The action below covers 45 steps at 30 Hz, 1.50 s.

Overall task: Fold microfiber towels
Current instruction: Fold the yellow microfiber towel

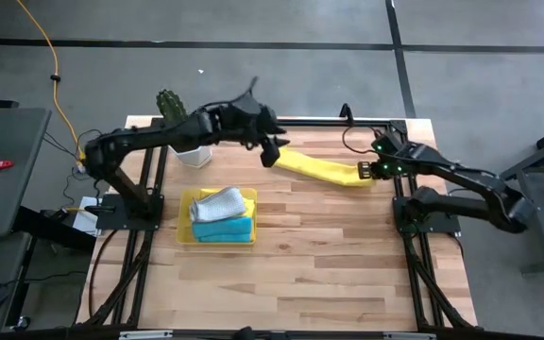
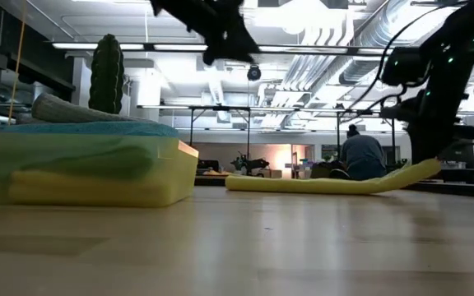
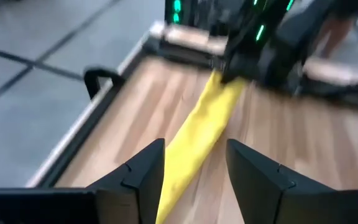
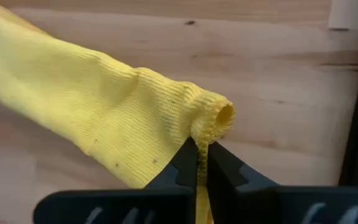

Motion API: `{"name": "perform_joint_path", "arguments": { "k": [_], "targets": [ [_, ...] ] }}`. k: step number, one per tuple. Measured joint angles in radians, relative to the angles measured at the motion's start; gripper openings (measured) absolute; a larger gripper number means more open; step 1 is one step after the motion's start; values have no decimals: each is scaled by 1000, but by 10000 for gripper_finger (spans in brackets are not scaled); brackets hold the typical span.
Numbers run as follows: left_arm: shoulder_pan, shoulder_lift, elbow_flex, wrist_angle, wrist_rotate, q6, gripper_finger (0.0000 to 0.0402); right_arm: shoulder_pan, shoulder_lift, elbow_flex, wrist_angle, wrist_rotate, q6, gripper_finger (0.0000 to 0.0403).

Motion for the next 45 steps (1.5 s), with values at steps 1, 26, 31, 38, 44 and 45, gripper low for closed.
{"name": "perform_joint_path", "arguments": {
  "k": [1,26,31,38,44,45],
  "targets": [
    [-5,22,0,-4,1,12,156,5,-27,0,-15,-6,5,2],
    [12,451,0,124,-96,218,0,48,-137,64,-257,-72,0,0],
    [-1,453,-1,96,-93,259,0,74,-136,149,-287,-71,9,0],
    [-13,457,-1,98,-142,213,0,122,-127,211,-200,-102,83,0],
    [-14,424,-2,51,-128,189,0,186,-38,272,-86,-103,113,0],
    [-12,407,-2,50,-114,193,0,198,-16,283,-60,-103,113,0]
  ]
}}
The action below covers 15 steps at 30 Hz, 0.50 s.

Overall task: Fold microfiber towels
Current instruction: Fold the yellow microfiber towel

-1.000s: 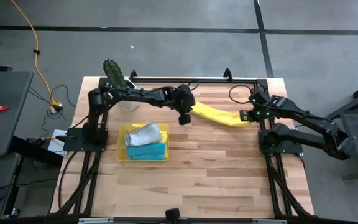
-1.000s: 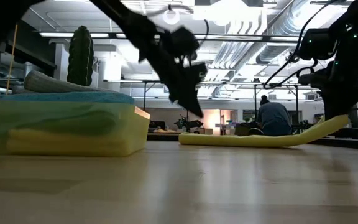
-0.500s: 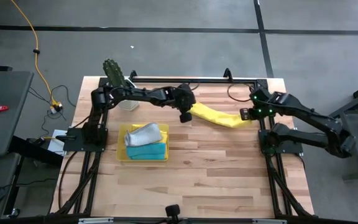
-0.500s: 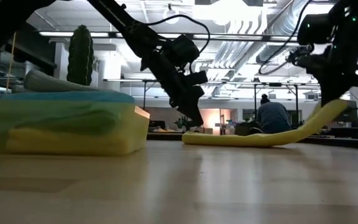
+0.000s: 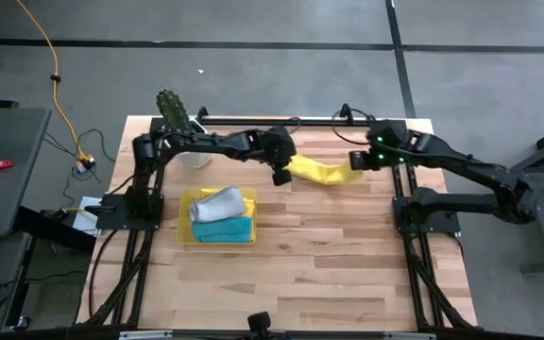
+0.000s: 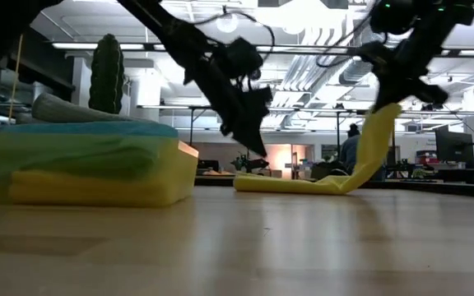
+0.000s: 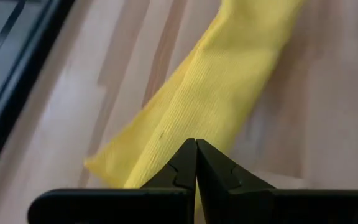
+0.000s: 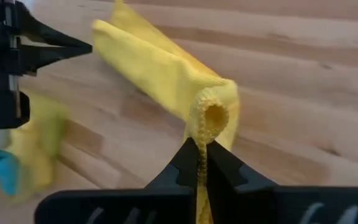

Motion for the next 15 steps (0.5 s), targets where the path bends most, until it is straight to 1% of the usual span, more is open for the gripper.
{"name": "perform_joint_path", "arguments": {
  "k": [3,7,15],
  "targets": [
    [16,-65,0,-9,59,30,0,38,75,38,76,0,-1,0],
    [40,-165,0,-36,108,80,0,74,178,79,206,9,-1,0],
    [51,-374,1,-132,123,147,0,123,406,131,534,26,26,0]
  ]
}}
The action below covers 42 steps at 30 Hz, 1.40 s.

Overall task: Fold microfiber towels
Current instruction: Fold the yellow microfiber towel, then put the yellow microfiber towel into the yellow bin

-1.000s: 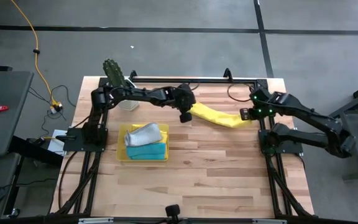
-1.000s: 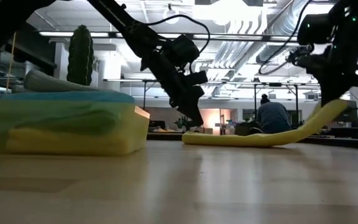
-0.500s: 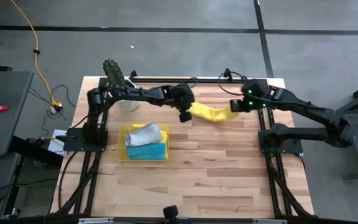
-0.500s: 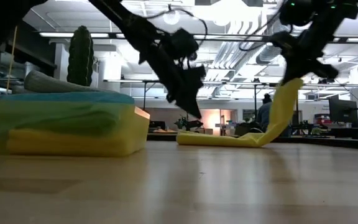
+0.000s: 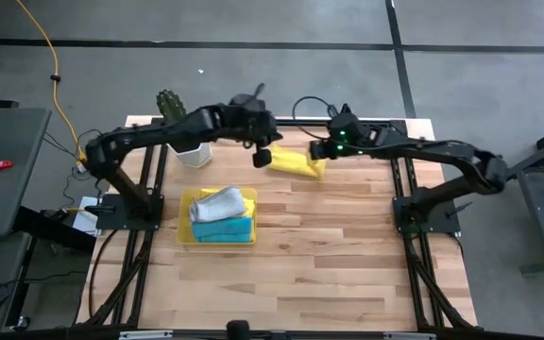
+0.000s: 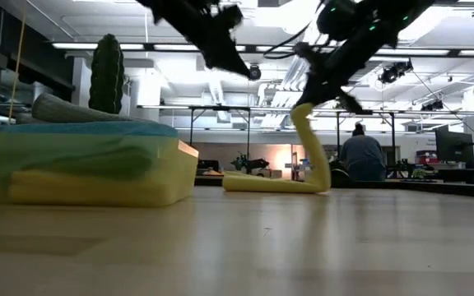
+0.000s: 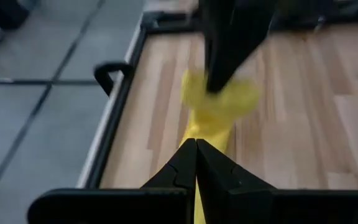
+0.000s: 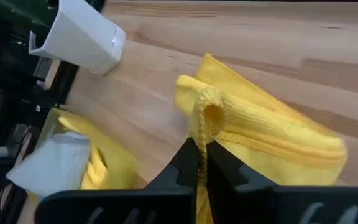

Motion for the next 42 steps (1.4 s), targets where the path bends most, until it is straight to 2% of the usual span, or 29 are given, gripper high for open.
{"name": "perform_joint_path", "arguments": {
  "k": [4,9,18,25,29,37,39,42],
  "targets": [
    [0,-87,0,-17,-1,-11,0,10,117,22,104,1,2,0],
    [-1,-139,0,-19,-8,-66,0,9,258,45,232,-6,26,0],
    [-3,-142,0,-19,-17,-151,0,16,467,56,540,-84,157,0],
    [-8,-142,0,-19,-19,-161,0,16,548,56,674,-84,234,11],
    [-8,-142,0,-19,-19,-161,0,15,569,56,755,-89,264,57],
    [-6,-142,0,-19,-19,-160,0,4,572,56,976,-82,304,195],
    [-6,-142,0,-19,-19,-161,0,-15,568,56,1026,-123,270,217],
    [-6,-141,0,-19,-19,-160,0,-63,530,56,991,-261,174,235]
  ]
}}
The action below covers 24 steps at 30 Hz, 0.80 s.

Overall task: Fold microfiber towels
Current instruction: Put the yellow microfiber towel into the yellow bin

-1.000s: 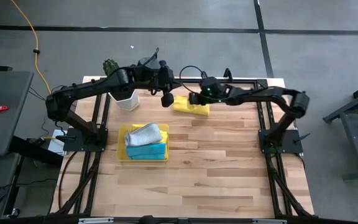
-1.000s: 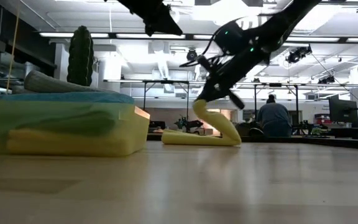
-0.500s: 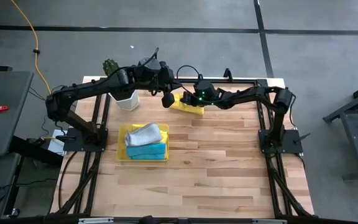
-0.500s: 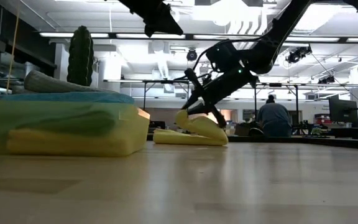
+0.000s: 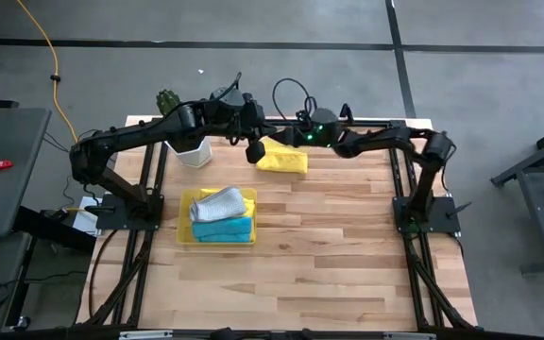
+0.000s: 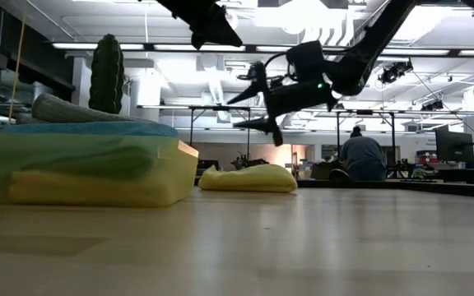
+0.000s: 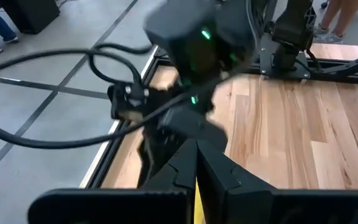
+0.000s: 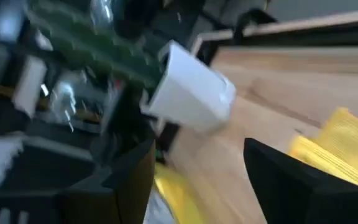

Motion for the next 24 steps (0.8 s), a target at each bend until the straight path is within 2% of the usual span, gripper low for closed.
{"name": "perform_joint_path", "arguments": {
  "k": [2,4,8,11,16,24],
  "targets": [
    [0,0,0,-4,0,0,0,-30,-47,0,-129,-71,-77,237],
    [0,0,0,-17,3,0,0,-48,-103,0,-336,-72,-176,238],
    [0,0,0,-46,10,-4,0,-54,-196,-1,-789,62,-303,238],
    [0,0,0,-46,39,-28,0,-44,-213,-3,-983,141,-337,238],
    [0,0,0,-45,56,-60,0,-25,-184,-3,-984,151,-385,238],
    [-7,0,0,-45,52,-67,0,-20,-57,-2,-855,204,-359,238]
  ]
}}
